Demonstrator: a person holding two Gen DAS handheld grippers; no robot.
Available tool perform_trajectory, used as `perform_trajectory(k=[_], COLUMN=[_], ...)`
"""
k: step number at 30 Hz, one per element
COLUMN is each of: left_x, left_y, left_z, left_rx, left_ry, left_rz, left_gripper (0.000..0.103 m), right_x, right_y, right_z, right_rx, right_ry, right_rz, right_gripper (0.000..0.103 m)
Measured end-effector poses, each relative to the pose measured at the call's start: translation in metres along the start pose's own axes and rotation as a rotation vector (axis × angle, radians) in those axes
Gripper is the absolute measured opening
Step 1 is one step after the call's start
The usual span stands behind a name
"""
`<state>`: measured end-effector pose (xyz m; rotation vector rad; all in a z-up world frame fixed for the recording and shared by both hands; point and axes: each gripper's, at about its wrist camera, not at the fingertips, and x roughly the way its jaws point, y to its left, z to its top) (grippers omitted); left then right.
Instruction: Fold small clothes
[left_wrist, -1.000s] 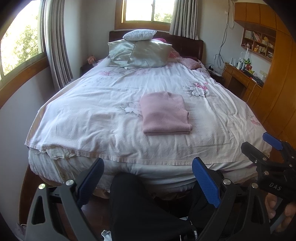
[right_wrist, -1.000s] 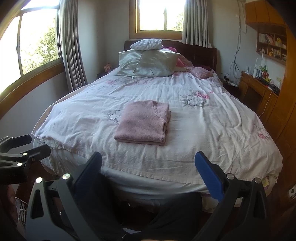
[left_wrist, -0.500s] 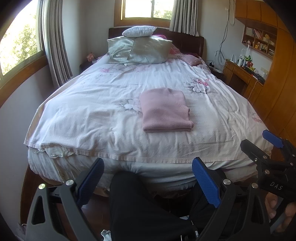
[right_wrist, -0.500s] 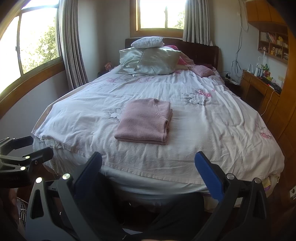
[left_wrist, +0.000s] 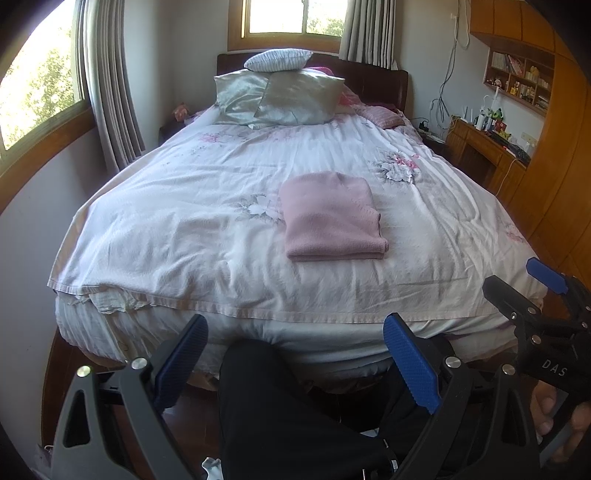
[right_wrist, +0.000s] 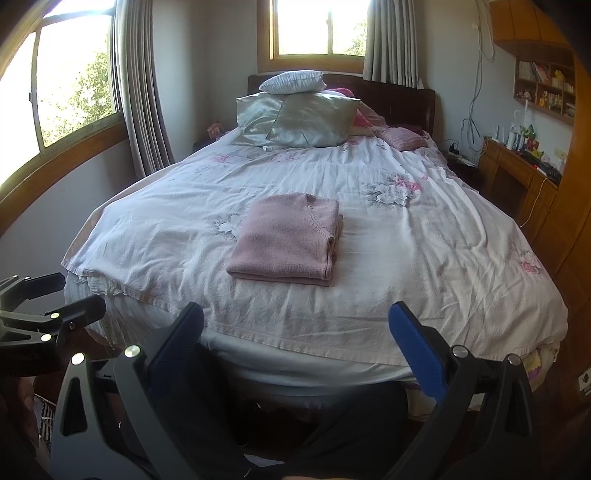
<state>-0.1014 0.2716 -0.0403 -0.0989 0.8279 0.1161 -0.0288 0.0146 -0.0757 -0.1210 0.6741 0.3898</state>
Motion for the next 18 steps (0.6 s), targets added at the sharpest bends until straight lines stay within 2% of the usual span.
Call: perform_trajectory(k=[18], left_x=[0.0029], left_y=[0.0018], left_z=[-0.0016], left_rx=[0.002], left_ry=[0.005], left_rz=[0.002], left_gripper=[0.096], right_x=[0.0035], right_y=[0.0024], right_z=[-0.0044], right_rx=[-0.010], right_ry=[0.002], right_rz=[-0.003], right_gripper=[0.100])
